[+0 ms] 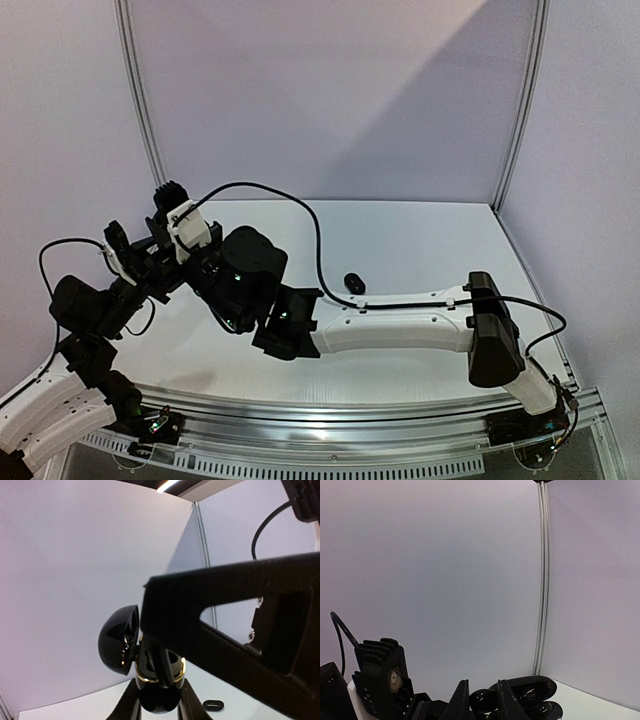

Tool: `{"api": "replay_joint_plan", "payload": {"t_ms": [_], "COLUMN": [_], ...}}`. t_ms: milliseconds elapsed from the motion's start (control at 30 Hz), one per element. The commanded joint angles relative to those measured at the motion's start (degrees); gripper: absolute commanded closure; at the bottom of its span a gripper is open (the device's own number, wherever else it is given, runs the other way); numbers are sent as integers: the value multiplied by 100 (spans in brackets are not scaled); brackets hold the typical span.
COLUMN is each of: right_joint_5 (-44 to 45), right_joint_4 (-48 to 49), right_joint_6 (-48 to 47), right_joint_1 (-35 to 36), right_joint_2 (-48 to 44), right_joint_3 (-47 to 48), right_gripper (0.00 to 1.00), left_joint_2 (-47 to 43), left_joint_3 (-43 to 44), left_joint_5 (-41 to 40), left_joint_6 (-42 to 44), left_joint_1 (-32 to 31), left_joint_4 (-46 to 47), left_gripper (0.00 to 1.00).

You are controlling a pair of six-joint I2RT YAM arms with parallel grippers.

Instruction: Insert the wireless bluetooth earbuds into the charging case

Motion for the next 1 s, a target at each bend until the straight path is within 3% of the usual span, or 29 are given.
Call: {"api": "replay_joint_plan", "payload": {"t_ms": [0,967], "right_joint_5": [152,296], "right_joint_4": [-139,-398], "right_joint_6": [-194,-245], "right_joint_1": [-61,-68], "right_joint_2": [-14,158], "right_joint_3": [186,303], "right_gripper": [100,100], "left_joint_2": [-28,-43], "left_joint_3": [-23,-27], "left_joint_5": [16,10], "left_joint_6": [-19,-7], "left_joint_1": [-80,-80], "left_joint_4": [268,286], "left_gripper": [100,100]}}
